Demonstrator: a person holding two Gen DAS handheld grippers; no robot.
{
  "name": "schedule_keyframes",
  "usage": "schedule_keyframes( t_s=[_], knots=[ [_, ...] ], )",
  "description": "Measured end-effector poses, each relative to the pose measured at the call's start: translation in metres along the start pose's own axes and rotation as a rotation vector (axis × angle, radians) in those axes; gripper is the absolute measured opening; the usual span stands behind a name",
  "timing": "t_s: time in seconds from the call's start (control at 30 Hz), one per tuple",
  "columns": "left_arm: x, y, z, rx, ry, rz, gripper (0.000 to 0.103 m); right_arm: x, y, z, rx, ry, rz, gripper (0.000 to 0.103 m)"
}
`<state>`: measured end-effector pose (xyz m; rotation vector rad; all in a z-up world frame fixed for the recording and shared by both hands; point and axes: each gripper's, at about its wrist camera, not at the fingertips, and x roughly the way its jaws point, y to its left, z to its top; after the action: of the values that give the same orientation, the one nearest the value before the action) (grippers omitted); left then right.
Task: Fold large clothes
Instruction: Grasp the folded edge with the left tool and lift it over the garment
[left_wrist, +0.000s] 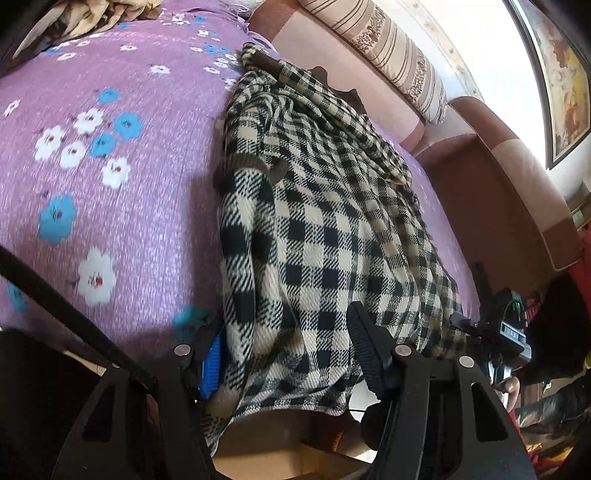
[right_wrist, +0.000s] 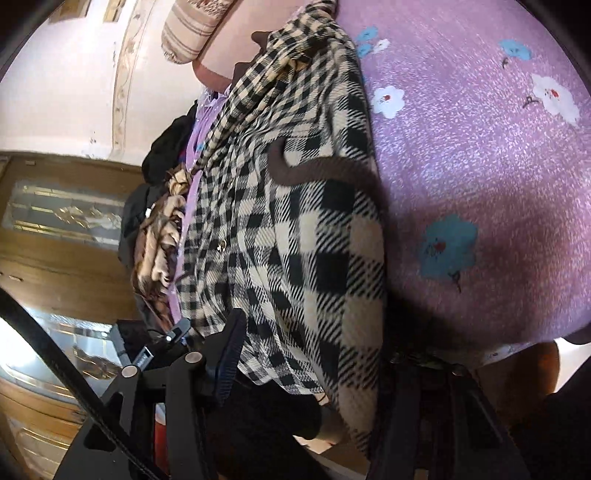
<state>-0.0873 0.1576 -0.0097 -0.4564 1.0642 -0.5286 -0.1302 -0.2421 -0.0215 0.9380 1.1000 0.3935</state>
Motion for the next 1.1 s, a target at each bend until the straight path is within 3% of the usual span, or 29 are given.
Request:
schedule_keyframes(
  t_s=[0.2,0.23,0.27,0.3,0.37,0.4,0.43,0.47,0.5,0.53,0.77,0.93,1.1],
  knots=[
    [0.003,-0.009,-0.008,0.017,0.001,0.064,0.058,0.003,0.006,-0.006,-0.043,-0.007,-0.044,0.057],
    [0.003,-0.012,-0.010,0.025,0.002,0.099,0.048,0.002,0.006,-0.008,-0.047,-0.009,-0.053,0.057],
    [0.004,-0.014,-0.012,0.036,-0.001,0.155,0.031,0.003,0.006,-0.009,-0.050,-0.013,-0.064,0.057],
    [0.003,-0.014,-0.014,0.044,-0.003,0.208,0.023,0.004,0.006,-0.011,-0.051,-0.015,-0.074,0.057],
    [0.001,-0.012,-0.013,0.027,-0.003,0.229,0.013,0.004,0.004,-0.014,-0.054,-0.021,-0.092,0.056],
    [-0.001,-0.009,-0.011,0.004,-0.004,0.220,0.011,0.004,0.005,-0.014,-0.059,-0.025,-0.103,0.053],
    [-0.004,-0.008,-0.010,-0.011,-0.007,0.220,0.010,0.003,0.006,-0.014,-0.066,-0.028,-0.126,0.041],
    [-0.008,-0.008,-0.009,-0.022,-0.017,0.226,0.009,0.002,0.007,-0.014,-0.080,-0.027,-0.152,0.022],
    [-0.014,-0.009,-0.008,-0.022,-0.031,0.227,0.009,0.000,0.008,-0.013,-0.087,-0.029,-0.154,0.013],
    [-0.022,-0.012,-0.008,-0.017,-0.048,0.221,0.009,-0.004,0.008,-0.013,-0.086,-0.033,-0.136,0.010],
    [-0.079,-0.037,-0.020,0.021,-0.114,0.148,0.006,-0.053,0.013,-0.027,-0.094,-0.073,0.012,0.007],
    [-0.070,-0.030,-0.024,0.008,-0.091,0.205,0.006,-0.051,-0.002,-0.033,-0.054,-0.045,0.019,0.007],
    [-0.069,-0.030,-0.015,-0.005,-0.078,0.196,0.006,-0.054,0.000,-0.026,-0.079,-0.025,0.023,0.007]
  ],
)
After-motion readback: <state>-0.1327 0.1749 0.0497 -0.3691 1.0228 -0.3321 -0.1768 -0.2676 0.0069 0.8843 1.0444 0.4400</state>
